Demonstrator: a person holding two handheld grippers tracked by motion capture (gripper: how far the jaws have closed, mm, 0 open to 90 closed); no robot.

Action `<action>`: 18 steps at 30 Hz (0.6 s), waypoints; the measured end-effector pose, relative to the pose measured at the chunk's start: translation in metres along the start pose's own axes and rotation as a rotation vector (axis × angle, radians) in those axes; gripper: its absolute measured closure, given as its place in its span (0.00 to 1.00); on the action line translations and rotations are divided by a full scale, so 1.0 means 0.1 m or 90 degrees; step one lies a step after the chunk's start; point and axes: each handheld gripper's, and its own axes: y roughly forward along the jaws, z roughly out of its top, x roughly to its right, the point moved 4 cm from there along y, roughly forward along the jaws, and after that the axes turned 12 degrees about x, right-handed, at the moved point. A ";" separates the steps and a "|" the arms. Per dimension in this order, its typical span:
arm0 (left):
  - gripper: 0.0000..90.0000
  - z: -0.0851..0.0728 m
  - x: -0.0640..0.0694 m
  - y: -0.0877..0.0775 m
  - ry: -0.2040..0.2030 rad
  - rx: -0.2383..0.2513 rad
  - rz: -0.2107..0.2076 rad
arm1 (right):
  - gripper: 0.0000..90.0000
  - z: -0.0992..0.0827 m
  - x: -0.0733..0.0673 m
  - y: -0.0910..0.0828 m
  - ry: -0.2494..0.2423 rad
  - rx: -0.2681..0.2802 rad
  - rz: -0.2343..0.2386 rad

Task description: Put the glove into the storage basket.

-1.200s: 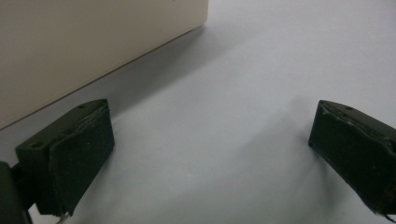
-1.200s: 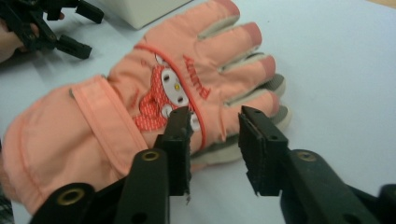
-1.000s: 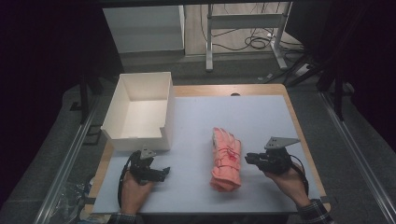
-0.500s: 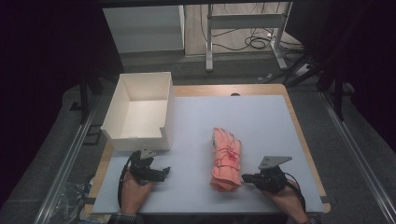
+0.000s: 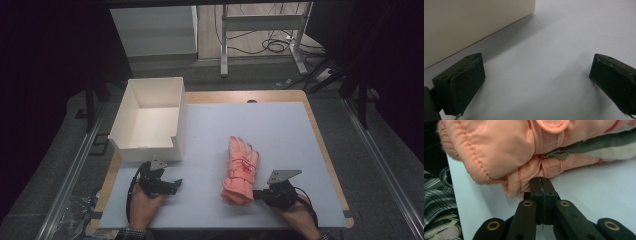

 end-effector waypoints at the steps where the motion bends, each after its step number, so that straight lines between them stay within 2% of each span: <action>1: 0.00 0.00 0.00 0.00 0.000 0.000 0.000 | 0.99 0.01 -0.01 0.01 -0.002 0.000 0.002; 18: 0.00 0.00 0.00 0.00 0.000 0.000 0.000 | 0.99 0.11 -0.16 0.30 -0.012 -0.006 0.024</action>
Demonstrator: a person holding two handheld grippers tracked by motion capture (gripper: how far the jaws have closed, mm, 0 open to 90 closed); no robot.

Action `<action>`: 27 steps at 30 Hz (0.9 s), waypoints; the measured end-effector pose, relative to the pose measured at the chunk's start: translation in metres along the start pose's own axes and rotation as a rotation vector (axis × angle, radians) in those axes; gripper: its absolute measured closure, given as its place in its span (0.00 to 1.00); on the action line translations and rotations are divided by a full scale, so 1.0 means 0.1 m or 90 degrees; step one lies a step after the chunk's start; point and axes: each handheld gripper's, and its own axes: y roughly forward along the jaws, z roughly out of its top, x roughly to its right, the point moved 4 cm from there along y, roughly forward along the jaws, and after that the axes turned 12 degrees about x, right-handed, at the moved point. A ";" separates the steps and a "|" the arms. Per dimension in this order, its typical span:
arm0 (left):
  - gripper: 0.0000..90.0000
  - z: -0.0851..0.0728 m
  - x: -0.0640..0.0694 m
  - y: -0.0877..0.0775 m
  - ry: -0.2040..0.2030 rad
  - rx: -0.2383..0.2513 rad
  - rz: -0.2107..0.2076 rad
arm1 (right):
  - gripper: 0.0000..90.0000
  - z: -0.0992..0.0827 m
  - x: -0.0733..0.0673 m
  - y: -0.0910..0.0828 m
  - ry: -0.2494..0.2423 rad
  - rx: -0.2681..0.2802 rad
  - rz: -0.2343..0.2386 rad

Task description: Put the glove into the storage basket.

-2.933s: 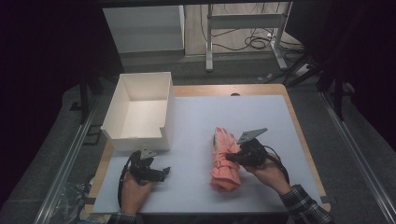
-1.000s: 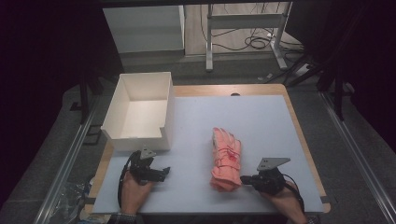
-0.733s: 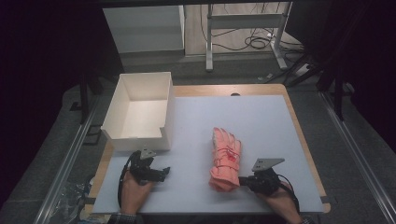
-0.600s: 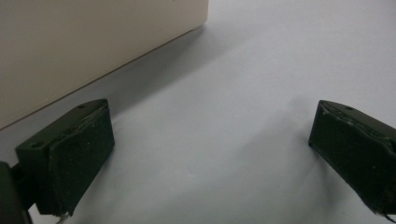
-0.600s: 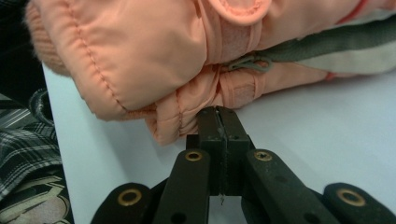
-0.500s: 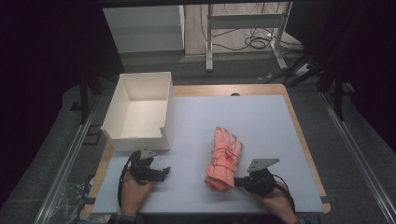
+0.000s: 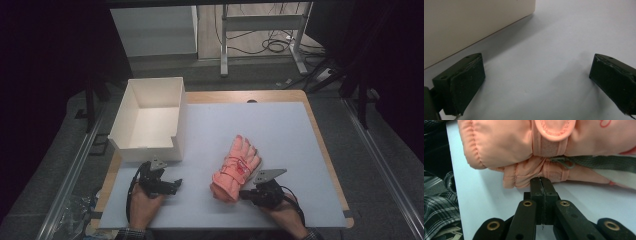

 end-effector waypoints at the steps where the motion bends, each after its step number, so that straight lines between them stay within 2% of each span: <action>1: 0.00 0.00 0.00 0.00 0.000 0.000 0.000 | 0.99 0.01 -0.01 0.02 -0.001 0.000 0.000; 9: 0.00 0.00 0.00 0.00 0.000 0.000 0.000 | 0.99 0.08 -0.06 0.18 -0.017 -0.006 0.005; 13: 0.00 0.00 0.00 0.00 0.000 0.000 0.000 | 0.99 0.08 -0.07 0.20 -0.021 -0.010 0.004; 19: 0.00 0.00 0.00 0.00 0.000 -0.002 -0.001 | 0.99 0.07 -0.03 0.10 -0.021 -0.003 -0.008; 27: 0.00 0.00 0.00 0.00 -0.001 -0.005 -0.001 | 0.94 0.04 0.14 -0.14 -0.020 0.011 -0.058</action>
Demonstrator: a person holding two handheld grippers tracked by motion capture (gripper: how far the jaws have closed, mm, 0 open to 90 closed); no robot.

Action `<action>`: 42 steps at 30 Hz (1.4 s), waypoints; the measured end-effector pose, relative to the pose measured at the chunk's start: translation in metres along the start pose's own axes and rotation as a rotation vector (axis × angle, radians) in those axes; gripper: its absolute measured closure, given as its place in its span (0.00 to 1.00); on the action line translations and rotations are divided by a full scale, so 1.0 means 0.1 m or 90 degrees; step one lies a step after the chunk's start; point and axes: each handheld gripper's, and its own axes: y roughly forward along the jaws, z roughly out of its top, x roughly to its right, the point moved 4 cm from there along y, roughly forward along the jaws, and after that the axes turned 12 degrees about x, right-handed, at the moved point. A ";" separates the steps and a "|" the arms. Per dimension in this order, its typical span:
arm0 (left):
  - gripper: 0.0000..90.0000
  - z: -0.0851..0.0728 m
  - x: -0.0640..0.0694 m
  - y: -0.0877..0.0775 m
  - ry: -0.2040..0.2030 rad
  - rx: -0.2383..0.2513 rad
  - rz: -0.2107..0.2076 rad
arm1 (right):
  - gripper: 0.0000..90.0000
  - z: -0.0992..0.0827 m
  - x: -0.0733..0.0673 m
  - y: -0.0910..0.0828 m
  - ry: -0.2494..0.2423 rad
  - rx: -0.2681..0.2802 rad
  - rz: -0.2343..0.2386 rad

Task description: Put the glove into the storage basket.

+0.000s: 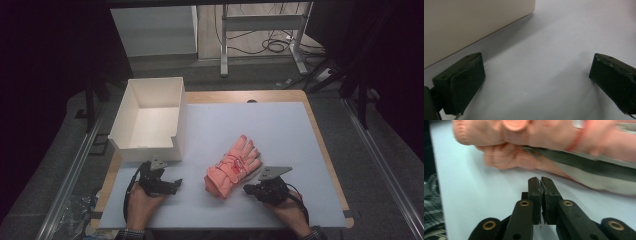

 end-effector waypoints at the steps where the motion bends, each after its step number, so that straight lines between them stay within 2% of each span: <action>1: 0.00 0.00 0.00 0.00 0.000 0.000 0.000 | 0.93 0.00 0.03 -0.02 -0.002 0.002 -0.008; 7: 0.01 0.00 0.00 0.00 0.000 0.003 0.000 | 0.84 -0.04 0.29 -0.23 0.008 0.017 -0.074; 12: 0.00 0.00 0.00 0.00 0.000 0.003 -0.001 | 0.72 -0.08 0.52 -0.36 0.025 0.022 -0.126; 18: 0.01 0.00 0.00 0.00 0.001 0.003 -0.001 | 0.57 -0.14 0.70 -0.44 0.031 0.021 -0.176; 21: 0.02 0.00 0.01 -0.01 0.005 0.008 -0.003 | 0.48 -0.17 0.77 -0.46 0.025 0.013 -0.199; 26: 0.04 0.04 0.10 -0.03 0.007 0.004 -0.028 | 0.37 -0.21 0.87 -0.49 0.023 0.005 -0.226; 29: 0.03 0.12 0.16 -0.06 0.005 0.000 -0.044 | 0.31 -0.22 0.91 -0.49 0.024 0.006 -0.238; 31: 0.03 0.18 0.20 -0.08 -0.002 0.005 -0.059 | 0.29 -0.22 0.92 -0.49 0.032 0.007 -0.236; 33: 0.02 0.23 0.24 -0.09 -0.008 0.007 -0.071 | 0.25 -0.23 0.91 -0.48 0.026 0.000 -0.240; 35: 0.01 0.27 0.28 -0.10 -0.007 0.006 -0.076 | 0.18 -0.23 0.93 -0.47 0.033 -0.005 -0.255; 36: 0.01 0.29 0.29 -0.10 -0.006 0.003 -0.079 | 0.18 -0.23 0.94 -0.48 0.040 -0.003 -0.249; 39: 0.01 0.34 0.34 -0.11 -0.006 0.000 -0.086 | 0.17 -0.24 0.93 -0.47 0.035 -0.005 -0.255; 42: 0.01 0.46 0.42 -0.15 0.007 0.001 -0.095 | 0.17 -0.24 0.93 -0.47 0.035 -0.004 -0.255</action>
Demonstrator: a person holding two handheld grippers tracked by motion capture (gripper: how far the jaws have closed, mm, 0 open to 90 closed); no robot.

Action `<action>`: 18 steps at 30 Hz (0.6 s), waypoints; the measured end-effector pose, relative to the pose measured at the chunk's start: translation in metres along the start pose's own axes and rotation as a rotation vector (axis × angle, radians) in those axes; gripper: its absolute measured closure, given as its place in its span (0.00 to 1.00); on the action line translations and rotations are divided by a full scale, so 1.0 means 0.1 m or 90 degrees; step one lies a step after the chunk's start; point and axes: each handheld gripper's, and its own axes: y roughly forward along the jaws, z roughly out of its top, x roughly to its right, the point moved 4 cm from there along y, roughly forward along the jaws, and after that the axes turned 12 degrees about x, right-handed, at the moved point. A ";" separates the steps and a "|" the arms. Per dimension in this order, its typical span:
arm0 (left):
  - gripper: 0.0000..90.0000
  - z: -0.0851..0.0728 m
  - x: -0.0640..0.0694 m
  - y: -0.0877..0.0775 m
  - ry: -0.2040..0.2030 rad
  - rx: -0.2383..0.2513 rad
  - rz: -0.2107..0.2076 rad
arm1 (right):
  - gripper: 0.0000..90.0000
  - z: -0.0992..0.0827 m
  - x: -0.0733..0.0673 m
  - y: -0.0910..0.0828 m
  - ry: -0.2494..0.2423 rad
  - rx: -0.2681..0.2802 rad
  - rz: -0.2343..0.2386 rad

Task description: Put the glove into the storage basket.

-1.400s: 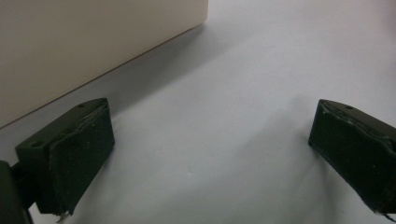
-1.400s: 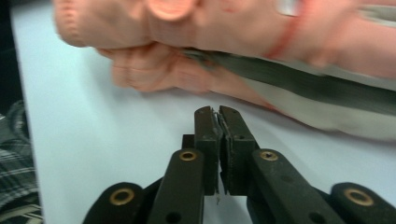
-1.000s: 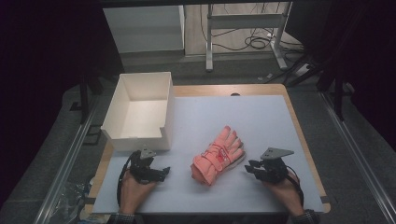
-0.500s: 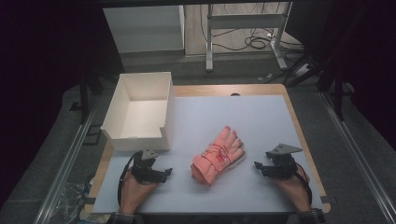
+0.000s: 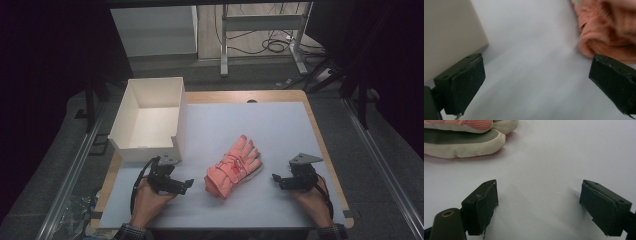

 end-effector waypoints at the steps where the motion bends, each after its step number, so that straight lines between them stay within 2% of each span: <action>1: 0.01 0.00 0.00 0.00 0.000 0.000 0.000 | 0.17 0.00 0.00 0.00 0.000 0.000 0.000; 4: 0.02 0.13 0.11 -0.03 0.011 0.000 -0.015 | 0.17 0.00 0.00 0.00 0.000 0.001 0.000; 8: 0.02 0.22 0.19 -0.04 0.018 -0.001 -0.020 | 0.17 0.00 0.00 0.00 -0.001 0.001 0.000; 11: 0.03 0.33 0.27 -0.05 0.020 0.001 -0.034 | 0.17 0.00 0.00 0.00 -0.001 0.002 0.001; 15: 0.03 0.42 0.34 -0.04 0.025 0.001 -0.041 | 0.17 0.00 0.00 0.00 -0.001 0.002 0.001; 18: 0.02 0.54 0.45 0.00 0.035 0.000 -0.054 | 0.17 0.00 0.00 0.00 -0.001 0.002 0.001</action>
